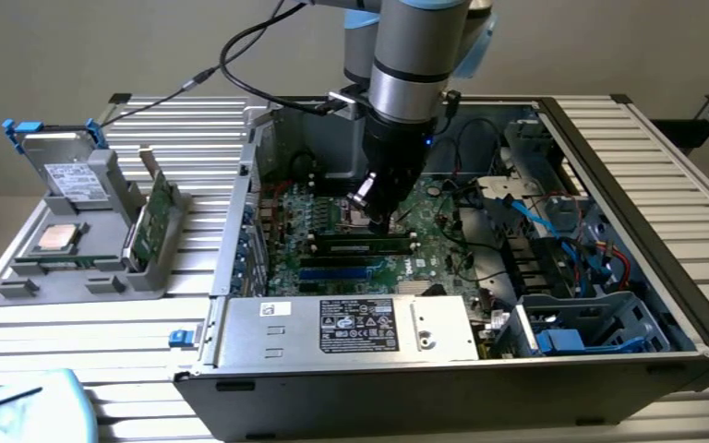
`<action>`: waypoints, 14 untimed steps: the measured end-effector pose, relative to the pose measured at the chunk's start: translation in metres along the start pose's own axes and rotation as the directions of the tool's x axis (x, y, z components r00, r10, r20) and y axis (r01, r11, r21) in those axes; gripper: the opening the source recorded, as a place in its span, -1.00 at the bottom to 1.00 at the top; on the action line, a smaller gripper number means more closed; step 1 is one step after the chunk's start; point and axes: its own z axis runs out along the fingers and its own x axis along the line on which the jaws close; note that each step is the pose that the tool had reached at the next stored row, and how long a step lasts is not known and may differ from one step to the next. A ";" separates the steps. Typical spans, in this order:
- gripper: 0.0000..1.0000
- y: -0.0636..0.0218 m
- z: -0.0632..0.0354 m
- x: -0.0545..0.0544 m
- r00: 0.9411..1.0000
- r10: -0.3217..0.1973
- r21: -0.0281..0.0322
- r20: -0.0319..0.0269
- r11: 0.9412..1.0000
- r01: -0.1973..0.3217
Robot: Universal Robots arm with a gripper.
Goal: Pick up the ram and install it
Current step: 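Press down the ram until it locks into place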
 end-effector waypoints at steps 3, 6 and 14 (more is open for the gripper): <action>-0.79 0.0000 0.0004 0.000 0.999 0.043 -0.004 0.000 0.999 -0.043; -0.79 0.0000 0.0009 0.000 0.997 0.083 -0.007 0.000 0.997 -0.083; -0.79 -0.0001 0.0029 0.000 0.982 0.188 -0.014 -0.002 0.982 -0.188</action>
